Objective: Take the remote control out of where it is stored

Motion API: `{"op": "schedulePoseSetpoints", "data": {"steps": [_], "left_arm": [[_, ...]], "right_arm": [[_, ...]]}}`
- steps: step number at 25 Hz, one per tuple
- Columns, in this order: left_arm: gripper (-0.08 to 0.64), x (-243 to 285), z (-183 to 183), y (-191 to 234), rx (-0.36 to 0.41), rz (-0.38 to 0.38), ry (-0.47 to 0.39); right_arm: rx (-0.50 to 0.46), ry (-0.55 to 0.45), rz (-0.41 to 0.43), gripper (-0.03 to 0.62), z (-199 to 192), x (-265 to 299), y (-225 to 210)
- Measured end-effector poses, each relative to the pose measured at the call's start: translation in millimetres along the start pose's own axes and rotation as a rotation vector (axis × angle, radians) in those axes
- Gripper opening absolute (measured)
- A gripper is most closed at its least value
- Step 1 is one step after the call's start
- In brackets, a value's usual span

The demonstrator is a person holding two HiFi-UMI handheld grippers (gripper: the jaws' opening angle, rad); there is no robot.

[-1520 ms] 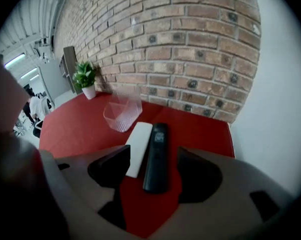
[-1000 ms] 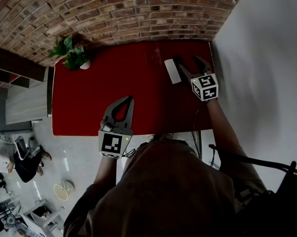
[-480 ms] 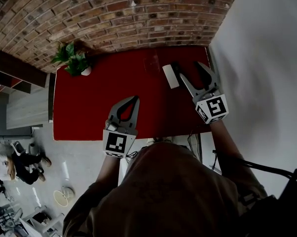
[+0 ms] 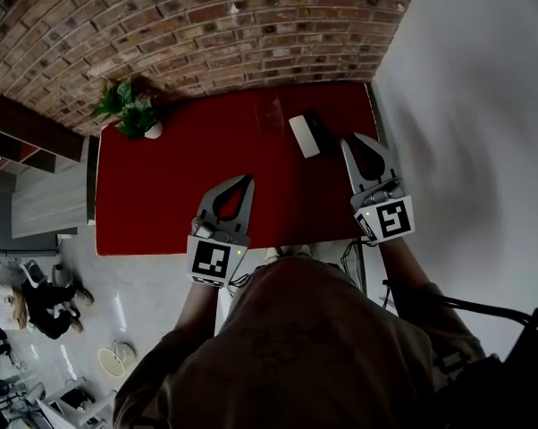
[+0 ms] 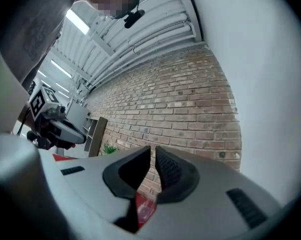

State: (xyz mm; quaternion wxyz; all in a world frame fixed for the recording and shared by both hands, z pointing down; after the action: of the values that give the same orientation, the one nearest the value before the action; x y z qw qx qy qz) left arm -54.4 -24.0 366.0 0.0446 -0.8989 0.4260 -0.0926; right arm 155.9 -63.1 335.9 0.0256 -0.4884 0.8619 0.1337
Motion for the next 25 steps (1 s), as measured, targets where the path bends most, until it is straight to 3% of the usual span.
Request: {"op": "schedulePoseSetpoints", "data": {"steps": [4, 13, 25], "left_arm": [[0.011, -3, 4, -4, 0.009, -0.003, -0.007], [0.011, -11, 5, -10, 0.012, -0.001, -0.016], [0.011, -21, 8, -5, 0.019, 0.000, -0.023]], "right_arm": [[0.032, 0.005, 0.040, 0.014, 2, -8, 9], [0.084, -0.012, 0.148, 0.012, 18, -25, 43], [0.065, 0.037, 0.112, 0.012, 11, -31, 51]]}}
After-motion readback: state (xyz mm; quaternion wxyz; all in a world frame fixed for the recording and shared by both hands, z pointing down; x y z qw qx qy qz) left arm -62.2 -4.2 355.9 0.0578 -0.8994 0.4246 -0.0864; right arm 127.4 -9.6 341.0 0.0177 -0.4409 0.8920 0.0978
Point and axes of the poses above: the fingertips, and each gripper's own axes: x forward along the fingers, y to its left, z out of its top, the point moved 3 cm from there along -x, backward along the fingers, and after that the axes turned 1 degree about z, right-handed, at the moved point
